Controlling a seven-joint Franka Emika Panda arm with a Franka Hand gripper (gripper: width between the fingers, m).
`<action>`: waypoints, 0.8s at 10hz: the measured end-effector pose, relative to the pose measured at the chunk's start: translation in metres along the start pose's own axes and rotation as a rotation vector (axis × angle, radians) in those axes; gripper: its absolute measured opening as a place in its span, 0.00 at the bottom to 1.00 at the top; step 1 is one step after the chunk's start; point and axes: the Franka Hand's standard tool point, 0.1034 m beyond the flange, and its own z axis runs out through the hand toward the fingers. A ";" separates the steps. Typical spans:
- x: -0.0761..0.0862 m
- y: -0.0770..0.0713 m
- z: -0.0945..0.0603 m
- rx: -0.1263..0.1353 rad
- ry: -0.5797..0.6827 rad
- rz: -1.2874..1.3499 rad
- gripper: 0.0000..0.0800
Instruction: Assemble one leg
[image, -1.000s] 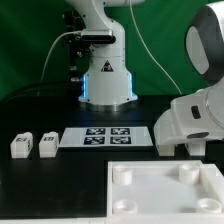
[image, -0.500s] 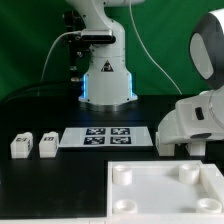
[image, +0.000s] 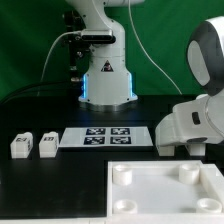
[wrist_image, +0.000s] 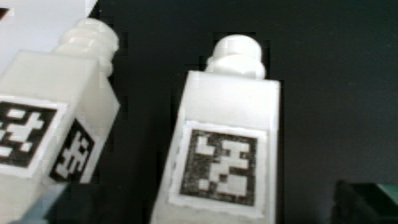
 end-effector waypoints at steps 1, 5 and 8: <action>0.000 0.000 0.000 0.000 0.000 0.000 0.55; 0.000 0.000 0.000 0.000 0.000 0.000 0.36; 0.000 0.000 0.000 0.000 0.000 0.000 0.36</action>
Offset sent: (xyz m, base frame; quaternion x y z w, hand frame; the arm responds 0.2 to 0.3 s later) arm 0.0000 0.0000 0.0000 0.0000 0.0000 0.0000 1.0000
